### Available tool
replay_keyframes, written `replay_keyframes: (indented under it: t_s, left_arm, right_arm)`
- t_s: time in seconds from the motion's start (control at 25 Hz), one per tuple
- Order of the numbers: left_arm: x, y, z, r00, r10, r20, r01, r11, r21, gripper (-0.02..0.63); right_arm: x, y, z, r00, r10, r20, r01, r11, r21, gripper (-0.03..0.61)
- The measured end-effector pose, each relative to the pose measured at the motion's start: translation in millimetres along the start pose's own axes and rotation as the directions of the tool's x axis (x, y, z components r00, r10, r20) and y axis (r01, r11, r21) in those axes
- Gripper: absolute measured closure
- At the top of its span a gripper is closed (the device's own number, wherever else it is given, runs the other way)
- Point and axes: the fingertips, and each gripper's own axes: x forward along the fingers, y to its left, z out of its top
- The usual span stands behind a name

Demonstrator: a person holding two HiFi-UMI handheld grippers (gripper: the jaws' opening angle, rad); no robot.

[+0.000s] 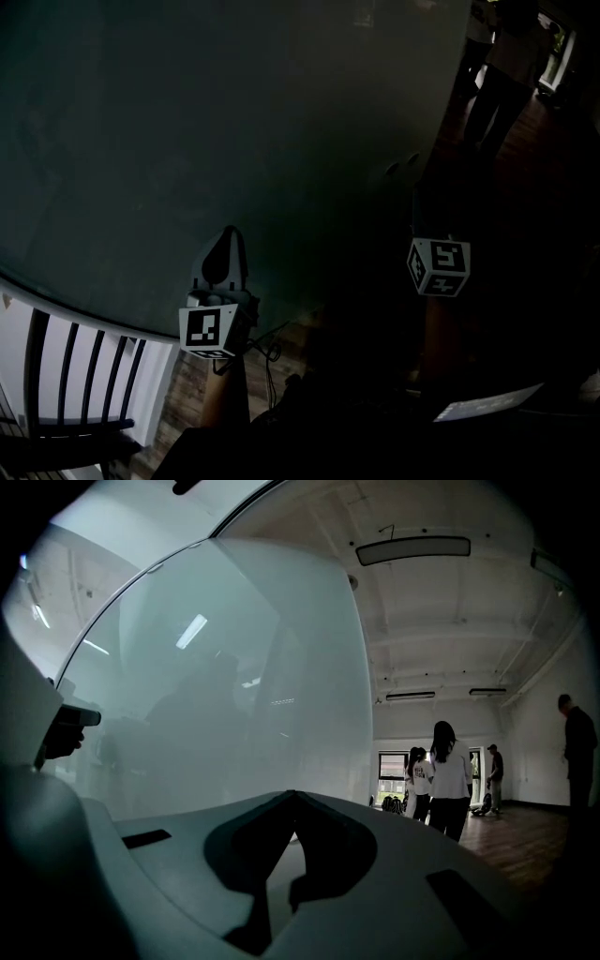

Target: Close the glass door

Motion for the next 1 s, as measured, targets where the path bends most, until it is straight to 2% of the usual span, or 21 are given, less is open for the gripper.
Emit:
replay_keyframes:
  t_s: [0.4,0.56,0.8,1.0]
  left_arm:
    - [19,-5,-2,0.999,-0.040,-0.012,0.040,0.999,0.012,0.612]
    - [20,-4,-5,0.999,-0.040,-0.019,0.040,0.999,0.010,0.612]
    - [21,-3,-5,0.999,-0.045,-0.013,0.045,0.999,0.011,0.612]
    - [22,-3,-10,0.998,-0.051,-0.032,0.051,0.999,0.016,0.612]
  right_arm:
    - [49,-15,-29,0.999,0.035,-0.035,-0.034,0.999,0.040,0.575]
    - [69,-17,-52,0.993,0.083,-0.088,-0.079,0.995,0.053,0.501]
    - [98,-24,-77,0.983,0.095,-0.158,-0.086,0.994,0.065,0.417]
    - [125,-27,-85,0.974,0.119,-0.191,-0.110,0.992,0.059,0.410]
